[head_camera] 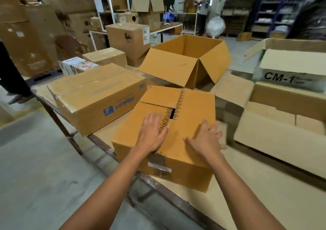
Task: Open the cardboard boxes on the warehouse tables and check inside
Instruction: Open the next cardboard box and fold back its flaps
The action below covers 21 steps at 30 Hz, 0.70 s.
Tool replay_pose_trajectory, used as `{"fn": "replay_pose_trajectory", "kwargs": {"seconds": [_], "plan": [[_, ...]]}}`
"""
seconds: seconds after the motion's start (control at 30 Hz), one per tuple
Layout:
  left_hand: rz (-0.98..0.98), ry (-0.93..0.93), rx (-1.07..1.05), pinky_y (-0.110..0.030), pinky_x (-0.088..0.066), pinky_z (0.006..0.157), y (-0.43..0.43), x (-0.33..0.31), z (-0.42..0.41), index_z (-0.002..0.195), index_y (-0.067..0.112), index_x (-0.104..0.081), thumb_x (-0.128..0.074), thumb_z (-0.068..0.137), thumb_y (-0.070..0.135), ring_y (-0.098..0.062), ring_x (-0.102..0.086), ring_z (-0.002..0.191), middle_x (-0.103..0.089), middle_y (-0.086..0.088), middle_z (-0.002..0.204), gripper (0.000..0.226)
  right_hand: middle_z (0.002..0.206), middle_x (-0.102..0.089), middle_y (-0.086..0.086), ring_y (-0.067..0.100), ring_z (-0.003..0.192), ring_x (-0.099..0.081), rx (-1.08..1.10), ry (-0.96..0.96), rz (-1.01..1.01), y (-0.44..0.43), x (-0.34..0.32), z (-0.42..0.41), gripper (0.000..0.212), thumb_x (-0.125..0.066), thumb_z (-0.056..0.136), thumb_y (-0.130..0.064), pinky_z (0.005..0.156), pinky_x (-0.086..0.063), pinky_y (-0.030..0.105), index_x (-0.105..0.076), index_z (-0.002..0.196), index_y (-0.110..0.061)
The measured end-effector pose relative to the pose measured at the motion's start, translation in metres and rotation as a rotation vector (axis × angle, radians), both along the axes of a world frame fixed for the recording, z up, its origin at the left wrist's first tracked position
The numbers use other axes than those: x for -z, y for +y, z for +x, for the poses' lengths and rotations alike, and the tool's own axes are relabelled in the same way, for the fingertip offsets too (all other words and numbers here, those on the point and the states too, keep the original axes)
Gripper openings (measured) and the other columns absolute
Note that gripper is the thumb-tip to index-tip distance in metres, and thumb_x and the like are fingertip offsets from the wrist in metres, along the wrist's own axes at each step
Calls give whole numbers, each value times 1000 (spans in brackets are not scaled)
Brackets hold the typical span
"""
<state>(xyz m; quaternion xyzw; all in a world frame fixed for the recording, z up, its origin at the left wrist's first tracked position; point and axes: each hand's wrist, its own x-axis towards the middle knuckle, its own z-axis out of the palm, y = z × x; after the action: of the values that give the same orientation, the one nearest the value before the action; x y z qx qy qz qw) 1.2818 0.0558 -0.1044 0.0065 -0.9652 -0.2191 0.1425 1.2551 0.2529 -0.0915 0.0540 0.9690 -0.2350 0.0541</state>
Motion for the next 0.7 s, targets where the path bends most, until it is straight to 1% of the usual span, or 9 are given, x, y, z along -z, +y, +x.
{"fn": "replay_pose_trajectory", "kwargs": {"seconds": [0.07,0.1,0.17,0.23,0.3,0.37,0.5,0.63,0.7], "plan": [[-120,-169,-45,-49,-20,121,5,18,-9,152,18,-33,-35,98,63,-32,-22,149,-32,-11,158,70,162,-8,14,46,138,-33,39,-41,-49,5,15,-4,114,-68,70,-76,103,-41,56,-11,152,-22],[-159,-198,-45,-51,-16,122,6,22,-15,153,21,-33,-34,96,66,-30,-18,151,-29,-9,161,72,159,-16,15,44,133,-40,69,-33,-77,8,20,-8,119,-69,65,-79,100,-45,52,-11,152,-22],[-182,-187,-21,-53,-13,122,8,24,-23,152,24,-34,-33,94,69,-28,-16,152,-28,-6,162,73,151,-30,15,41,128,-48,116,-28,-134,11,19,-12,127,-74,58,-80,96,-47,47,-10,152,-23],[-185,-179,13,-55,-13,122,6,23,-25,151,24,-37,-31,94,70,-28,-17,152,-29,-6,162,74,145,-38,15,38,125,-52,132,-31,-164,13,17,-14,129,-76,55,-79,95,-48,47,-12,152,-25],[-195,-186,34,-57,-15,121,2,24,-23,149,24,-40,-29,93,72,-28,-17,152,-29,-7,162,74,142,-43,16,38,123,-53,142,-26,-165,12,17,-10,127,-77,54,-79,96,-48,47,-15,151,-25],[-195,-198,54,-59,-15,120,1,24,-23,148,25,-40,-28,91,74,-30,-16,152,-27,-7,163,76,141,-48,15,36,122,-55,151,-18,-163,11,18,-7,120,-77,56,-77,96,-49,47,-21,148,-25],[-211,-226,113,-59,-8,121,-2,18,-27,151,28,-37,-28,90,77,-32,-11,153,-20,-8,165,78,140,-52,8,32,122,-55,203,-19,-199,12,15,-1,113,-79,60,-72,96,-50,47,-22,146,-26],[-253,-230,175,-58,-8,122,-5,23,-12,152,30,-34,-26,92,76,-31,-11,153,-19,-7,165,76,141,-53,6,31,123,-55,299,-17,-239,9,19,31,110,-81,64,-67,96,-48,45,-26,147,-19],[-264,-225,198,-58,-8,121,-7,22,-2,152,29,-34,-25,94,73,-32,-12,153,-18,-8,165,74,138,-56,5,30,121,-57,319,11,-271,10,23,53,96,-75,72,-66,94,-47,42,-33,145,-20]]}}
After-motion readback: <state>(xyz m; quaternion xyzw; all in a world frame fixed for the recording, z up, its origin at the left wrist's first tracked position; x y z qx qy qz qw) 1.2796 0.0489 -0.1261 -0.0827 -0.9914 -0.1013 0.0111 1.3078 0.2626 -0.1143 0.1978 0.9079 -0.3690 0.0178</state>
